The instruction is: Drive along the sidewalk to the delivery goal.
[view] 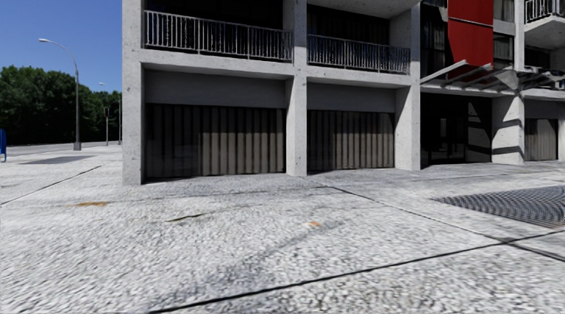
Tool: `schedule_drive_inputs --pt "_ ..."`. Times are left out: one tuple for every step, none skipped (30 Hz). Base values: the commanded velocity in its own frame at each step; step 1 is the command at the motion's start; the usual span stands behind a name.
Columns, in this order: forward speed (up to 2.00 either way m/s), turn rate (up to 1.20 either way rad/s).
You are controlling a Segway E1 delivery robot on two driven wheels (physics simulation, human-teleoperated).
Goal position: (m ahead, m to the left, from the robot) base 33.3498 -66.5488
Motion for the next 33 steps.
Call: schedule_drive_inputs --pt "1.79 -0.45" --pt "1.79 -0.45" --pt "1.79 -0.45" --pt "1.8 -0.45" --pt "1.81 -0.45" --pt "1.81 -0.45" --pt "1.81 -0.45" --pt "1.82 -0.45" --pt "1.82 -0.45" --pt "1.82 -0.45" --pt "1.82 -0.45" --pt "1.82 -0.45" --pt "1.82 -0.45" --pt "1.82 -0.45" --pt "1.85 -0.45" --pt "1.88 -0.45" --pt "1.92 -0.45" --pt "1.93 -0.45" --pt "1.93 -0.45" --pt "1.93 -0.45" --pt "1.93 -0.45" --pt "1.93 -0.45" --pt "1.93 -0.45" --pt "1.93 -0.45" --pt "1.93 -0.45" --pt "1.93 -0.45" --pt "1.94 -0.45" --pt "1.94 -0.45" --pt "1.94 -0.45" --pt "1.94 -0.45" --pt "1.94 -0.45" --pt "1.95 -0.45" --pt "1.96 -0.45"
